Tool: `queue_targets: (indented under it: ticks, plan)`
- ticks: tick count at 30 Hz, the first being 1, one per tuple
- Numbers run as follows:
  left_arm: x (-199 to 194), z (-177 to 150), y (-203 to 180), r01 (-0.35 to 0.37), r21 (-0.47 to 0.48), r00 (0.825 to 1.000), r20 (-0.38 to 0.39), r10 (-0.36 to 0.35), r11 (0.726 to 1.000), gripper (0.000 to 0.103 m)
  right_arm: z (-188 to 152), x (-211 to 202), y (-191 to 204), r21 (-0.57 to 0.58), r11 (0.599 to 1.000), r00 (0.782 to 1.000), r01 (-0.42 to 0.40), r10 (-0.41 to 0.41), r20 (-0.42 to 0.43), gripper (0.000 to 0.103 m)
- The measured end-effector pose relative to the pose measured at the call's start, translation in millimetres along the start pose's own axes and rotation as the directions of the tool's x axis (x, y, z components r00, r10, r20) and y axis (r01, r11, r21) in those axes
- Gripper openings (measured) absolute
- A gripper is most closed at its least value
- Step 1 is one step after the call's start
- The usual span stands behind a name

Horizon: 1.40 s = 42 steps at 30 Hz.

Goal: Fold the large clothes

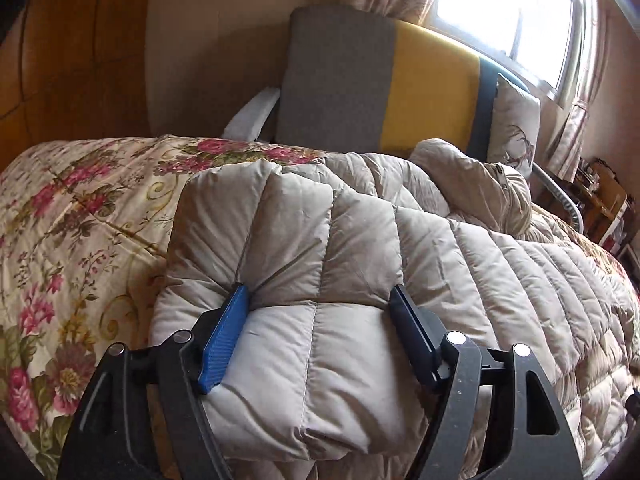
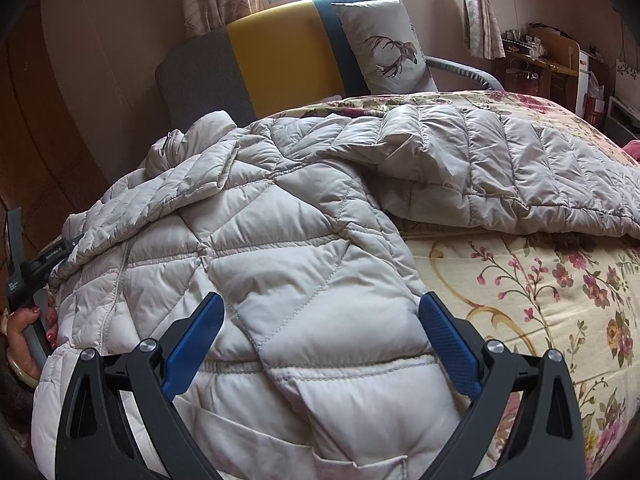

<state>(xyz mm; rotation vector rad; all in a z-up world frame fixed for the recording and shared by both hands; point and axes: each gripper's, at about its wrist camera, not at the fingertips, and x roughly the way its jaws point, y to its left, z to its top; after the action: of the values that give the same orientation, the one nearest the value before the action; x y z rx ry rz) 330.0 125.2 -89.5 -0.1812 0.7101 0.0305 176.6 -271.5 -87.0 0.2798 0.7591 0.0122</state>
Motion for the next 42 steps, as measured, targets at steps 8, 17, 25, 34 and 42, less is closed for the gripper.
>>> queue_targets:
  ticks: [8, 17, 25, 34, 42]
  plan:
    - [-7.9, -8.7, 15.4, 0.051, -0.041, 0.999, -0.001, -0.052, 0.998, 0.071, -12.2, 7.4, -25.1, 0.06, 0.998, 0.994, 0.007, 0.0, -0.113, 0.101]
    - [-25.1, -1.1, -9.8, 0.044, 0.052, 0.999, 0.01, -0.044, 0.998, 0.096, -2.8, -12.8, -44.4, 0.166, 0.985, 0.997, -0.046, 0.056, -0.054, 0.101]
    - [-52.7, -0.5, -30.0, 0.136, -0.002, 0.991, -0.017, -0.136, 0.991, 0.096, 9.7, -26.8, -83.5, 0.326, 0.945, 0.999, -0.034, 0.044, -0.024, 0.101]
    - [-43.6, -21.1, -27.4, 0.141, -0.015, 0.99, -0.003, -0.141, 0.99, 0.096, 11.0, -37.2, -152.8, 0.506, 0.863, 1.0, -0.003, 0.008, -0.008, 0.093]
    - [-39.2, -26.4, -35.6, 0.094, 0.037, 0.995, -0.023, -0.093, 0.995, 0.099, 11.5, -43.7, -206.2, 0.616, 0.788, 0.998, -0.012, -0.025, 0.051, 0.085]
